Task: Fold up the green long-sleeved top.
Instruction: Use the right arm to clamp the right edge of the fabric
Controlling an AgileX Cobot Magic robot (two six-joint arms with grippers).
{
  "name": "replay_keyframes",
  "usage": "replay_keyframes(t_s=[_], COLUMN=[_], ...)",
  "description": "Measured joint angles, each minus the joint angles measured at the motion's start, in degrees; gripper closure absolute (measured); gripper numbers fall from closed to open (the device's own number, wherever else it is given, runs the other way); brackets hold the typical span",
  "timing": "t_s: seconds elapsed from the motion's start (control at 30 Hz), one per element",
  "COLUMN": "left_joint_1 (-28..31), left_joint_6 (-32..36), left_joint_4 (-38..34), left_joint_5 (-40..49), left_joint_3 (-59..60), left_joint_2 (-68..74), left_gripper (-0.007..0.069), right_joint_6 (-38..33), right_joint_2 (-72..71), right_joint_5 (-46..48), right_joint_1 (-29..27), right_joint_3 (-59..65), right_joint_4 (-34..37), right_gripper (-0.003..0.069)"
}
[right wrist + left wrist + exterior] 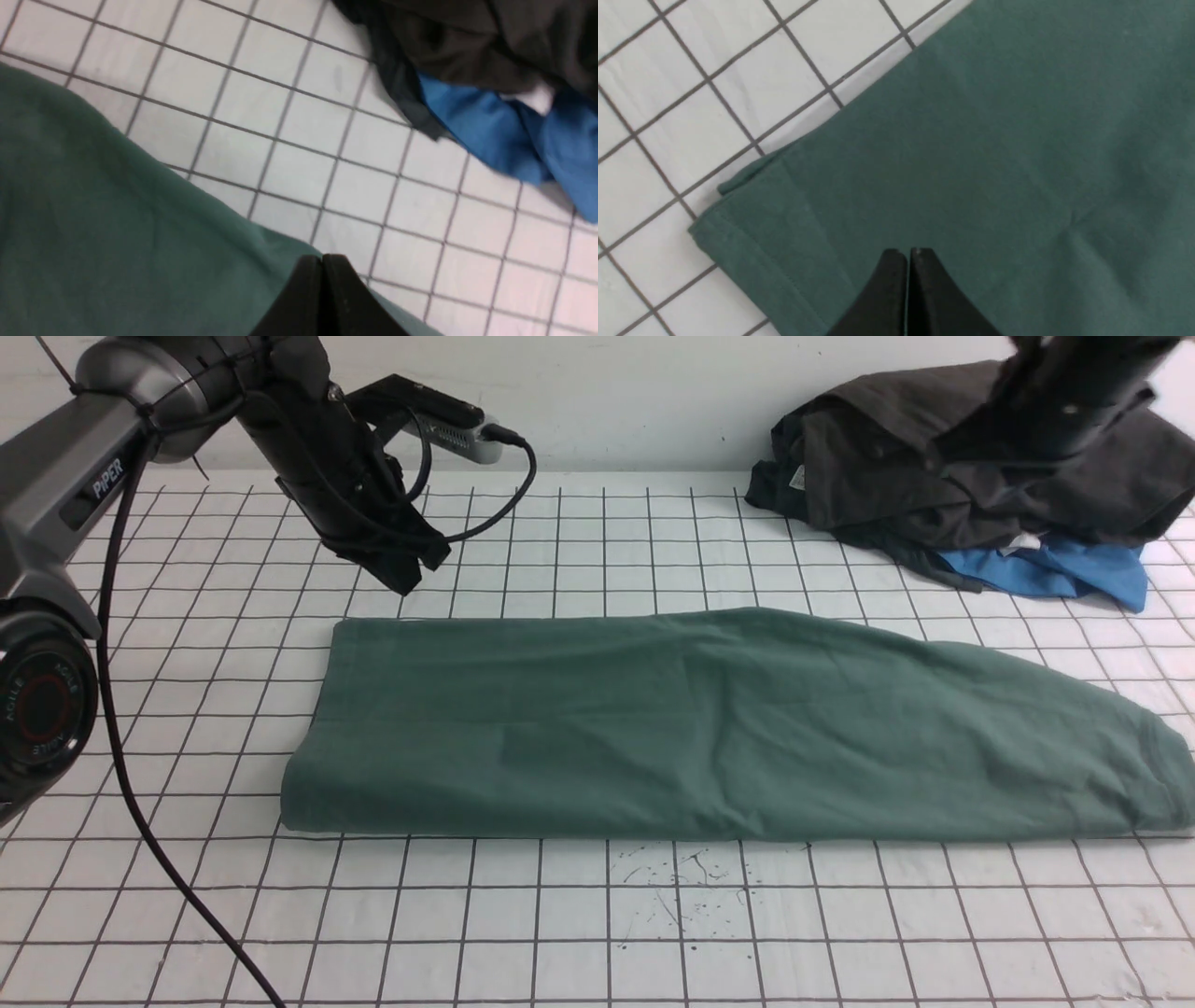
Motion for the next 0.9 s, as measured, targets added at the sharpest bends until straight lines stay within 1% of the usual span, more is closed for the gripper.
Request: replay_keyframes(t_s=[0.07,0.17,0.2,0.23,0.27,0.3,0.33,0.43,0.5,0.53,0.57,0.6,0.7,0.73,0.77,0.83,0.87,0.9], left_joint_1=[-0.2,-0.7,-0.9,-1.7,-1.7,-2.5,-2.6,-4.5,-5.5,-6.1,-6.1,-6.5,-6.7,-6.7,-6.7,-6.7,-6.7,-6.7], left_joint_6=[0.1,-0.5,-0.6,-0.6,-0.6,-0.6,-0.6,-0.8,-0.8,-0.8,-0.8,-0.8,-0.8,-0.8,-0.8,-0.8,-0.8,-0.9], left_joint_4=[0.4,1.0,1.0,1.0,1.0,1.0,1.0,0.9,0.8,0.8,0.8,0.8,0.8,0.8,0.8,0.8,0.8,0.8], left_joint_5=[0.0,0.0,0.0,0.0,0.0,0.0,0.0,0.0,0.0,0.0,0.0,0.0,0.0,0.0,0.0,0.0,0.0,0.0], left_joint_3=[0.7,1.1,1.1,1.1,1.1,1.1,1.1,1.1,1.1,1.1,1.1,1.1,1.1,1.1,1.1,1.1,1.1,1.1], left_joint_2=[0.0,0.0,0.0,0.0,0.0,0.0,0.0,0.0,0.0,0.0,0.0,0.0,0.0,0.0,0.0,0.0,0.0,0.0], left_gripper=[0.0632,0.0632,0.0632,0.0632,0.0632,0.0632,0.0632,0.0632,0.0632,0.0632,0.0632,0.0632,0.0632,0.0632,0.0632,0.0632,0.0632,0.0632], right_joint_6=[-0.2,-0.2,-0.2,0.2,0.3,0.5,0.5,1.2,1.6,1.6,1.6,1.5,1.0,1.0,0.6,0.4,0.3,0.3], right_joint_2=[-4.1,-8.2,-8.6,-10.4,-10.4,-10.7,-10.7,-9.9,-8.9,-8.1,-7.8,-6.5,-4.4,-4.3,-3.0,-1.8,-1.7,-1.1], right_joint_5=[0.1,0.1,0.1,0.0,0.0,-1.6,-1.6,-7.6,-10.1,-11.0,-11.3,-12.3,-13.9,-14.0,-14.9,-15.9,-16.2,-17.2], right_joint_1=[-4.8,-9.9,-10.6,-14.0,-14.0,-16.6,-16.8,-20.6,-22.6,-23.8,-24.0,-25.0,-25.4,-25.4,-25.3,-25.1,-25.1,-24.8], right_joint_3=[5.7,14.7,16.1,22.0,22.6,27.2,27.8,35.1,36.9,37.2,37.2,37.3,37.4,37.4,37.4,37.4,37.4,37.4], right_joint_4=[2.2,3.0,3.1,3.1,3.1,3.1,3.1,3.7,4.6,5.9,6.1,8.0,10.6,10.8,12.4,13.3,13.3,13.3], right_gripper=[0.0673,0.0673,0.0673,0.0673,0.0673,0.0673,0.0673,0.0667,0.0646,0.0624,0.0614,0.0566,0.0438,0.0427,0.0321,0.0211,0.02,0.0122])
